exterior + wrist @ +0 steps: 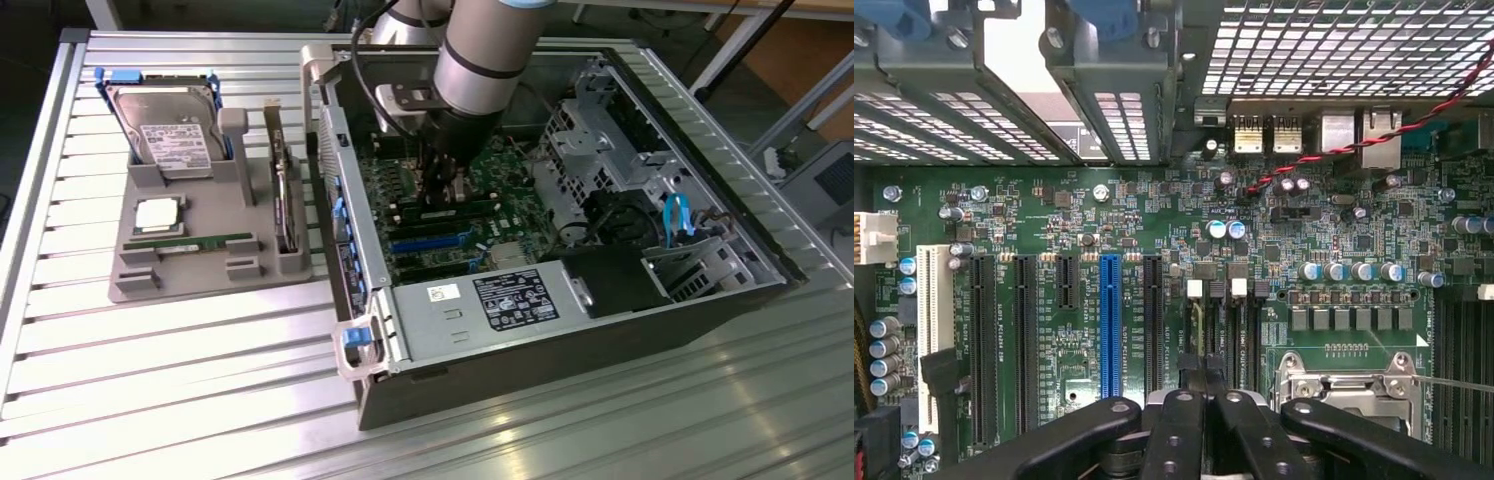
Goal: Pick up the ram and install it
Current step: 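Press down the ram until it locks into place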
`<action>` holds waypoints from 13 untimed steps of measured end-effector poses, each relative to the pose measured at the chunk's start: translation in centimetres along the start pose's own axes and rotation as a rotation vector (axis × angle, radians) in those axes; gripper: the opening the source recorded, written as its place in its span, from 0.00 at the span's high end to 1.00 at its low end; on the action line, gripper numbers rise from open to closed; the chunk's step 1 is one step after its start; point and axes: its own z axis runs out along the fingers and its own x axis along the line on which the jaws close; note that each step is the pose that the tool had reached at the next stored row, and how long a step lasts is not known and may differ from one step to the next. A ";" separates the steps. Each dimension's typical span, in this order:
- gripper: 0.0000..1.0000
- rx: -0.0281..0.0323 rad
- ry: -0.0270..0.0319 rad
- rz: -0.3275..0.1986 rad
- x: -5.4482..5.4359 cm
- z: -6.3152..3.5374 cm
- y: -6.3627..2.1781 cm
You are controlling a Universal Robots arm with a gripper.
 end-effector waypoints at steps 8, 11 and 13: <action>0.91 0.0001 -0.0001 0.000 0.2 0.06 0.00; 0.91 0.0000 0.0000 0.000 0.2 0.06 0.00; 0.91 0.0001 0.0000 0.000 0.2 0.11 0.00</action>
